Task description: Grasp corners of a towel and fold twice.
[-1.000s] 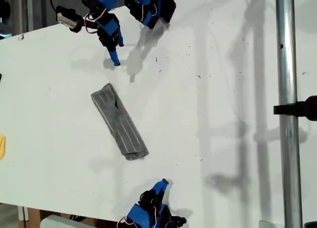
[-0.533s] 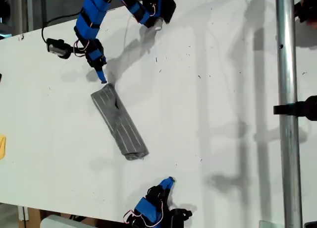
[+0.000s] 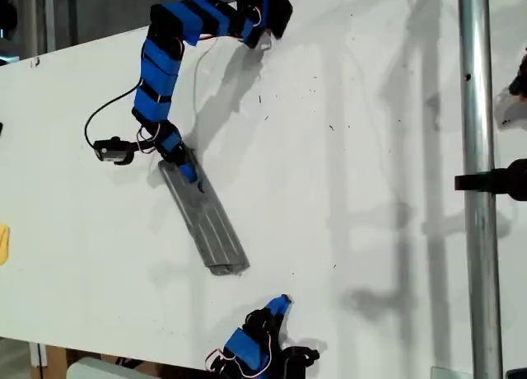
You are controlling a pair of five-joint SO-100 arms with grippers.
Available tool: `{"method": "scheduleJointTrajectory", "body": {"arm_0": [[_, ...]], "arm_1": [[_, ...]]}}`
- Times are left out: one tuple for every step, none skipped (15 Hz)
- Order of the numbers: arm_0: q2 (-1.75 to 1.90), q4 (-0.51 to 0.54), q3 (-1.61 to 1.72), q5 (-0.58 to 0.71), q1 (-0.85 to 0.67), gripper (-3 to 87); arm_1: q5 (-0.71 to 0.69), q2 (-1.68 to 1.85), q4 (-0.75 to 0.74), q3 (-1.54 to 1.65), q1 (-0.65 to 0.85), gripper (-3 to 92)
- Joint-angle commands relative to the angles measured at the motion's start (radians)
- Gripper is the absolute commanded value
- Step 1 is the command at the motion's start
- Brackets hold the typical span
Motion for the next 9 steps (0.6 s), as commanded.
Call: {"method": "scheduleJointTrajectory", "body": {"arm_0": [[0.008, 0.002, -0.005, -0.008, 0.018, -2.6], [0.008, 0.003, -0.005, -0.011, 0.026, -2.6], [0.008, 0.006, -0.005, -0.012, 0.029, -2.6], [0.008, 0.006, -0.005, -0.012, 0.031, -2.6], [0.008, 0.006, -0.003, -0.005, 0.028, -2.6], [0.008, 0.008, -0.003, 0.012, 0.015, -2.6], [0.008, 0.006, -0.005, 0.032, 0.002, -2.6], [0.008, 0.003, -0.009, 0.055, -0.011, -2.6], [0.008, 0.000, -0.009, 0.064, -0.015, -2.6]], "arm_1": [[0.041, 0.026, 0.040, -0.052, -0.052, 6.3], [0.054, 0.071, 0.058, 0.012, -0.055, 2.9], [0.080, 0.181, 0.064, 0.140, -0.052, -0.2], [0.124, 0.348, 0.086, 0.299, -0.052, -0.2], [0.176, 0.540, 0.160, 0.431, -0.067, -0.2], [0.224, 0.742, 0.255, 0.534, -0.100, -0.2], [0.287, 0.928, 0.380, 0.601, -0.132, -0.2], [0.360, 1.100, 0.525, 0.646, -0.149, -0.2], [0.428, 1.249, 0.655, 0.664, -0.170, -0.2]]}}
